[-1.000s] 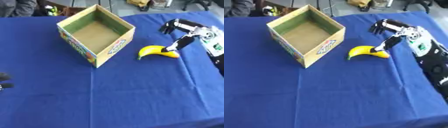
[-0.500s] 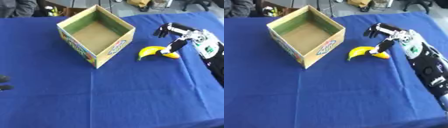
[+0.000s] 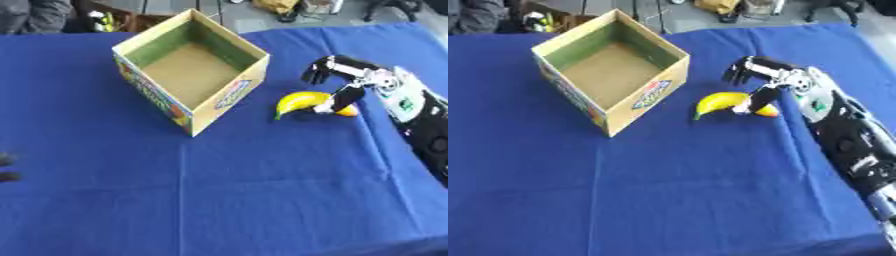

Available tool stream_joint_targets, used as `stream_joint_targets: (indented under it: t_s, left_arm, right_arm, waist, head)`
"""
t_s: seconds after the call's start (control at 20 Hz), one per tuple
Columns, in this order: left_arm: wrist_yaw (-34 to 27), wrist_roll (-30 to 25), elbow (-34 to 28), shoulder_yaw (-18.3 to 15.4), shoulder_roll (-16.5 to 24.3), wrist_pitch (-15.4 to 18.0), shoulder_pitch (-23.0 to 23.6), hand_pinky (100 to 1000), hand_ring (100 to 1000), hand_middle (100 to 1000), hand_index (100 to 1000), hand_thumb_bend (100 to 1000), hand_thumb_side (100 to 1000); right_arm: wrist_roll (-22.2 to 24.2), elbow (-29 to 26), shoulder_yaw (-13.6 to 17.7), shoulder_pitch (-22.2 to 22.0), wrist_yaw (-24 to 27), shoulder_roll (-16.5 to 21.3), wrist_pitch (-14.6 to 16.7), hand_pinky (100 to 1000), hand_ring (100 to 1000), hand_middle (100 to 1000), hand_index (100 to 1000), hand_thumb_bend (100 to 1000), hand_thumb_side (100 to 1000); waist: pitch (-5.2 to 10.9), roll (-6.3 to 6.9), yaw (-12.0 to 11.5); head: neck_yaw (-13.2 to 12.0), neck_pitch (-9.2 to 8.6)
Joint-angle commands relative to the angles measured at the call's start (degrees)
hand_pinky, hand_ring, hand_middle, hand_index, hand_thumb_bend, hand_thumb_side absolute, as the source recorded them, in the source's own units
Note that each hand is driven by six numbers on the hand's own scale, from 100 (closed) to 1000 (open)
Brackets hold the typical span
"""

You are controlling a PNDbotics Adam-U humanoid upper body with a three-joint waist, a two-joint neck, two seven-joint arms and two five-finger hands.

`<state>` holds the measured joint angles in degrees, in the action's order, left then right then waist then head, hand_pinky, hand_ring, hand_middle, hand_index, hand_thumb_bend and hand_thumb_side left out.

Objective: Pick up objects on the table and place them in the box.

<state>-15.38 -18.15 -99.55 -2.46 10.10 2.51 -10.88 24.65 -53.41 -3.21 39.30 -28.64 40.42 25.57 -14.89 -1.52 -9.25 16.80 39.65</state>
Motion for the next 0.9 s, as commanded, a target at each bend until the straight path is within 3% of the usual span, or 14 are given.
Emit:
stream_joint_targets:
  t_s: [0.05, 0.35, 0.4, 0.6, 0.9]
  left_arm:
    - [-0.2, -0.2, -0.8, 0.1, 1.0, 0.0, -0.5, 657, 731, 630, 704, 245, 1000]
    - [-0.2, -0.2, -0.8, 0.1, 1.0, 0.1, -0.5, 657, 731, 630, 704, 245, 1000]
    - [-0.2, -0.2, -0.8, 0.1, 1.0, 0.0, -0.5, 657, 731, 630, 704, 245, 1000]
    - [-0.2, -0.2, -0.8, 0.0, 1.0, 0.0, -0.5, 657, 731, 630, 705, 246, 1000]
    - [-0.3, -0.2, -0.8, 0.0, 1.0, 0.0, -0.6, 657, 731, 629, 705, 246, 1000]
  right_arm:
    - [0.0, -0.2, 0.2, 0.7, -0.7, 1.3, 0.2, 688, 669, 671, 757, 525, 283]
    - [-0.5, 0.1, 0.1, 0.4, -1.5, 1.0, 0.3, 680, 644, 649, 738, 494, 267]
    - [-0.6, 0.1, 0.1, 0.3, -1.6, 1.0, 0.2, 653, 592, 606, 699, 424, 228]
    - [-1.3, 0.3, 0.1, 0.2, -2.0, 0.9, 0.1, 584, 499, 533, 627, 363, 180]
    - [-2.4, 0.3, 0.1, 0.0, -2.3, 0.9, 0.1, 459, 364, 408, 494, 161, 122]
  waist:
    - [0.79, 0.07, 0.0]
    - [0.76, 0.08, 0.0]
    - [0.75, 0.07, 0.0]
    - [0.77, 0.08, 0.1]
    - [0.87, 0.08, 0.2]
  head:
    - [0.2, -0.26]
    - [0.2, -0.25]
    - [0.2, -0.27]
    - [0.2, -0.3]
    - [0.2, -0.34]
